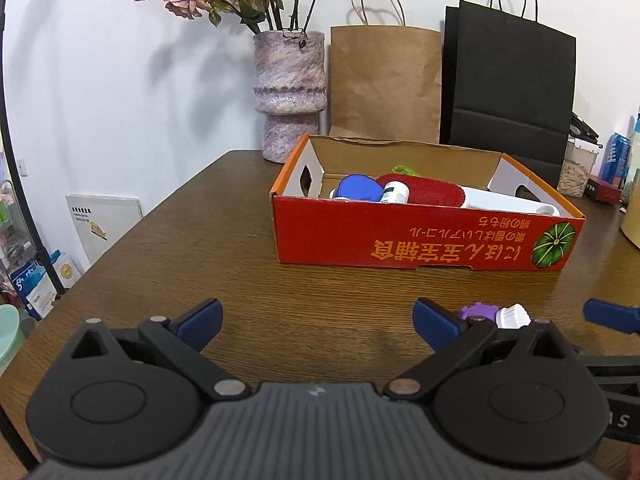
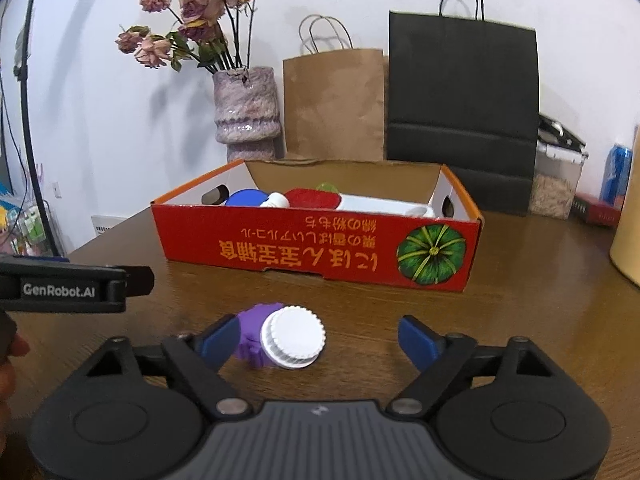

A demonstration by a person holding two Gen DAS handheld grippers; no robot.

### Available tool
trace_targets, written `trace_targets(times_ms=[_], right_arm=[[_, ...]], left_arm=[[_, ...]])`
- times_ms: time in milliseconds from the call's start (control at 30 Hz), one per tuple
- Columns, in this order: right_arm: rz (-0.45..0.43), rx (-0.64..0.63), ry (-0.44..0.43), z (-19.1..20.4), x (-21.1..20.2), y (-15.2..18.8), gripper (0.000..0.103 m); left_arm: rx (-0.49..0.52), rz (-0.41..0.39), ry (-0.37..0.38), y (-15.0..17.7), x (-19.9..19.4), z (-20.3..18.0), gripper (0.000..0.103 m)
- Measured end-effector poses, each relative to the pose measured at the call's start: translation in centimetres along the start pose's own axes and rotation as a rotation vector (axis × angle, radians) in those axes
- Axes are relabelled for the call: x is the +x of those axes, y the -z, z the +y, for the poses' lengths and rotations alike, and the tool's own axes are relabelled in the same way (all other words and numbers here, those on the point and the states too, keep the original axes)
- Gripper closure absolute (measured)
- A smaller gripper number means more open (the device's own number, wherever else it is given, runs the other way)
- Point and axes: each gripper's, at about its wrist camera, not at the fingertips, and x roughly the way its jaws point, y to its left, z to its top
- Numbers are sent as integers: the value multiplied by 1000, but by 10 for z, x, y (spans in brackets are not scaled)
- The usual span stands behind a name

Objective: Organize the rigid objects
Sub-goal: 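Grasp the white ridged cap with the right gripper and lift it, then grasp the purple ridged cap with the left gripper while the right gripper holds the white cap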

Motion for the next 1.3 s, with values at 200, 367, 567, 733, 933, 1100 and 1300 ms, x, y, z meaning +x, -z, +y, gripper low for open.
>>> trace_targets(times_ms=[200, 367, 567, 733, 933, 1100, 1300], right_arm=[[46, 60, -31, 0, 15, -3, 29], [103, 108, -65, -1, 28, -4, 42], [118, 154, -114, -7, 29, -3, 72], [85, 125, -120, -5, 21, -3, 73], [62, 120, -116, -10, 15, -5, 100], [81, 115, -121, -17, 15, -5, 99], [47, 139, -100, -24, 17, -8, 34]], left_arm=[[-3, -5, 3, 0, -1, 0, 0], [1, -9, 5, 0, -3, -1, 0], [4, -17, 7, 0, -4, -2, 0], [6, -14, -3, 1, -1, -4, 0], [4, -11, -7, 2, 3, -7, 0], [28, -5, -14, 5, 7, -13, 0], [19, -9, -22, 4, 8, -13, 0]])
